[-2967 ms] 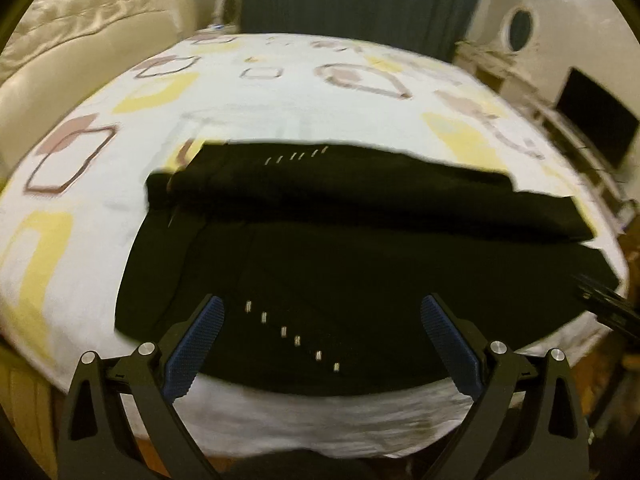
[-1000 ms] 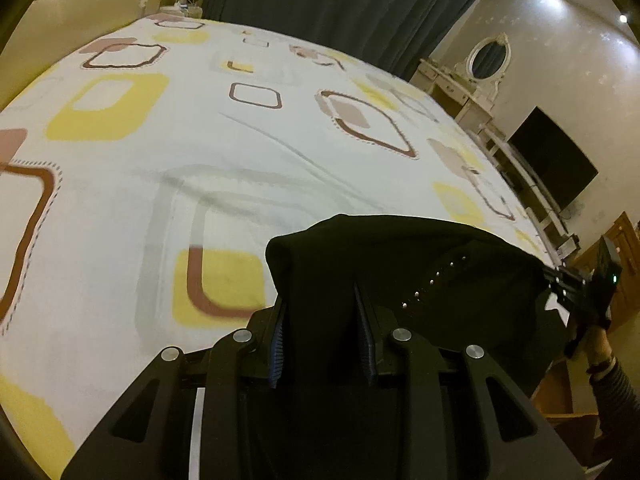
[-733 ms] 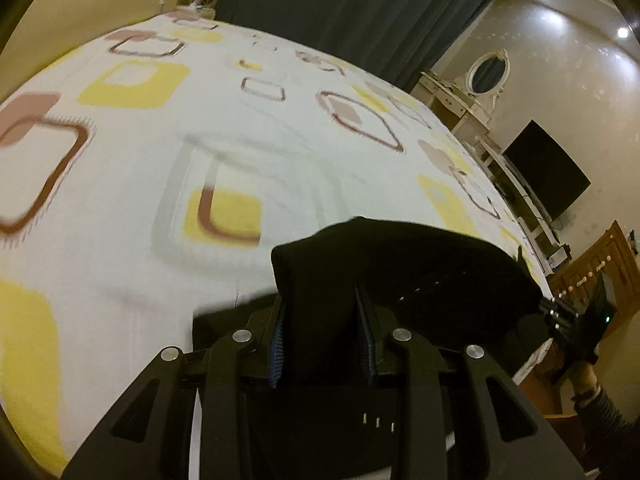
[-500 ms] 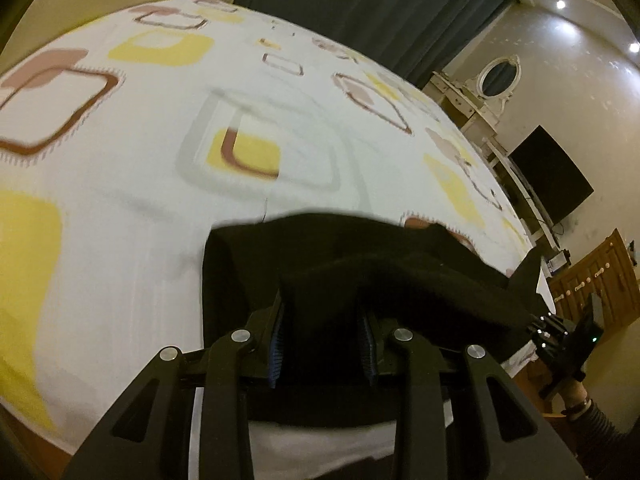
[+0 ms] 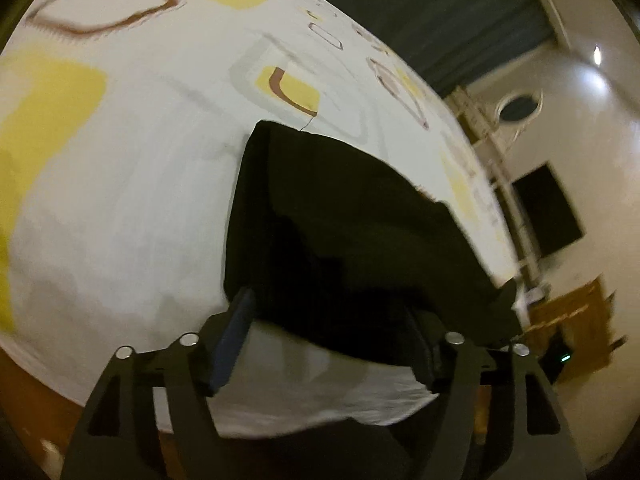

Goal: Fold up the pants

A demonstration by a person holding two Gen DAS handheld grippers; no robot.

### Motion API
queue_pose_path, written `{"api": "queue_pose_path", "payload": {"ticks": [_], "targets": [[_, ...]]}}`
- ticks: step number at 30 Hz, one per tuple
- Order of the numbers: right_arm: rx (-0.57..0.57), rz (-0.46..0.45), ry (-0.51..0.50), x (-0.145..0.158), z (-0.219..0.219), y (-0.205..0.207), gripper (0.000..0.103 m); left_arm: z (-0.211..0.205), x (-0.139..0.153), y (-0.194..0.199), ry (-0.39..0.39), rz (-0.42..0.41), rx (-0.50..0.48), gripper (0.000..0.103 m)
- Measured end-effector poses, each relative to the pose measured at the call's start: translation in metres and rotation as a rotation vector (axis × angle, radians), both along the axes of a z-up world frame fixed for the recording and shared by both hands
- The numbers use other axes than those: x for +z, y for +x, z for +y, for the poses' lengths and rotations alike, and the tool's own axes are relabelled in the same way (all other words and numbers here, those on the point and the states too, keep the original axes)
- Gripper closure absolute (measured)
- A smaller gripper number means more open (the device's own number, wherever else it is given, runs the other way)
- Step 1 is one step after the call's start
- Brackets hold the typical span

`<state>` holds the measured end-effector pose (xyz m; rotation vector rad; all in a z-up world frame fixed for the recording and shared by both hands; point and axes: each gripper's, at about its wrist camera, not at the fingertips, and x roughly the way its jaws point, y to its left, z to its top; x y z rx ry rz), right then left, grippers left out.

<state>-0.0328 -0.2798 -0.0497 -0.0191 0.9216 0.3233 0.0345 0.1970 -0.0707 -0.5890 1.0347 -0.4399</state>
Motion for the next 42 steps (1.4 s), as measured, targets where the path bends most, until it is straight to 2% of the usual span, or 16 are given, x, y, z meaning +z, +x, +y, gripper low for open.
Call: {"api": "queue_pose_path", "payload": {"ticks": [3,6,9,12,14,16,23,24,25,26,27,28,32,36,39,42], "targets": [[-0.07,0.045,0.151,0.003,-0.022,-0.008,0.05,0.007,-0.005,-0.008,-0.108,0.028,0.037,0.032],[-0.131,0.076,0.239,-0.001,-0.037,-0.011,0.047,0.006,-0.009,-0.007,-0.142,0.045,0.067,0.03],[-0.169,0.088,0.242,-0.003,-0.043,-0.015,0.047,0.008,-0.009,-0.01,-0.192,0.046,0.094,0.03],[-0.179,0.098,0.254,-0.006,-0.046,-0.017,0.046,0.01,-0.001,-0.014,-0.21,0.011,0.117,0.03],[-0.177,0.105,0.241,-0.009,-0.044,-0.017,0.045,0.013,0.003,-0.015,-0.258,-0.003,0.137,0.029],[-0.177,0.103,0.225,-0.01,-0.044,-0.017,0.045,0.015,0.005,-0.011,-0.282,-0.001,0.148,0.026],[-0.182,0.093,0.237,-0.008,-0.042,-0.017,0.044,0.002,-0.004,0.001,-0.166,0.029,0.153,0.027],[-0.186,0.092,0.237,-0.008,-0.043,-0.017,0.044,-0.002,-0.004,0.004,-0.125,0.031,0.154,0.039],[-0.192,0.093,0.24,-0.009,-0.044,-0.017,0.044,-0.004,-0.004,0.005,-0.089,0.033,0.155,0.057],[-0.199,0.093,0.243,-0.009,-0.046,-0.018,0.044,-0.008,-0.005,0.01,-0.029,0.035,0.153,0.066],[-0.206,0.093,0.248,-0.009,-0.048,-0.018,0.044,-0.009,-0.005,0.011,-0.005,0.028,0.15,0.088],[-0.211,0.092,0.255,-0.008,-0.049,-0.018,0.044,-0.009,-0.007,0.014,0.012,0.03,0.152,0.092],[-0.233,0.086,0.287,-0.003,-0.058,-0.019,0.043,-0.002,-0.014,0.019,0.058,0.05,0.192,0.094],[-0.296,0.088,0.375,0.0,-0.085,-0.026,0.039,-0.002,-0.021,0.017,0.118,0.027,0.158,0.094],[-0.394,0.078,0.471,0.003,-0.128,-0.037,0.038,-0.006,-0.014,0.015,0.157,-0.003,0.115,0.091],[-0.545,0.03,0.575,0.009,-0.191,-0.057,0.038,-0.005,-0.001,0.007,0.192,-0.04,0.109,0.08]]}}
